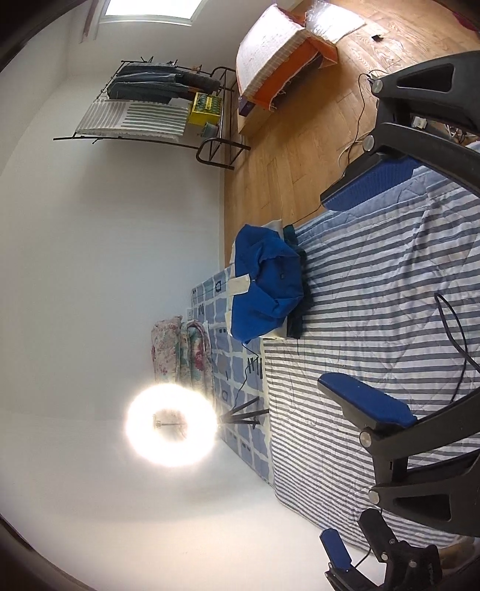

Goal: Fold large clothes

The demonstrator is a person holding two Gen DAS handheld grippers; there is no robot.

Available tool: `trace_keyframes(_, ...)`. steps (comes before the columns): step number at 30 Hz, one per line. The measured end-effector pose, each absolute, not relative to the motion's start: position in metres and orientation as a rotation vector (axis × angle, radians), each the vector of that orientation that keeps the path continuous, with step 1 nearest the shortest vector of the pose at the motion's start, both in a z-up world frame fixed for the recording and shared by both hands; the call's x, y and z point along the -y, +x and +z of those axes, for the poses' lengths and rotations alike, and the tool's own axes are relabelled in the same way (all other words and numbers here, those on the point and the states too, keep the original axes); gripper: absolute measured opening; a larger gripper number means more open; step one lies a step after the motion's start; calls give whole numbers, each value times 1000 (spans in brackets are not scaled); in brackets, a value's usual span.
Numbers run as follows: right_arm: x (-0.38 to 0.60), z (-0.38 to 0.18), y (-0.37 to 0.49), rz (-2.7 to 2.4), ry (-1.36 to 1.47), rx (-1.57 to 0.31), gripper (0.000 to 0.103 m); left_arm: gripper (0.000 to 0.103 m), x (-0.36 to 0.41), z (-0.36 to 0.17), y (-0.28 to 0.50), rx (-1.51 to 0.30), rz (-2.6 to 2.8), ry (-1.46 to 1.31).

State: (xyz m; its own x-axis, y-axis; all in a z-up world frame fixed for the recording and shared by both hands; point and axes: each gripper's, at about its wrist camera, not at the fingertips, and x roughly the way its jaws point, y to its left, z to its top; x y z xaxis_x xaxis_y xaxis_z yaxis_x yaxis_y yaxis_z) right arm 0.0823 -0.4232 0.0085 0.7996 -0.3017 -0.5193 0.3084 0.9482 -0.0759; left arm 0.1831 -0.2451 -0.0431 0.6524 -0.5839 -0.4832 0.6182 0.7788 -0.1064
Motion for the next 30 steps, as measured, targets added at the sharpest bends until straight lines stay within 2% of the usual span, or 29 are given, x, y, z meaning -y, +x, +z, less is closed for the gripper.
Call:
trace_keyframes(2, 421, 0, 81, -327, 15, -561, 92, 86, 243, -45, 181, -517, -679, 67)
trace_keyframes(8, 422, -20, 77, -314, 52, -565, 94, 97, 239, -48, 177, -496, -663, 68)
trace_keyframes(10, 421, -25, 78, -320, 39, -568, 98, 101, 237, -49, 177, -487, -653, 70)
trace_keyframes(12, 420, -30, 76, -331, 30, -552, 103, 102, 235, -49, 173, -458, -622, 86)
trace_keyframes(30, 415, -43, 83, -349, 34, -547, 103, 103, 238, -65, 171, -499, -562, 171)
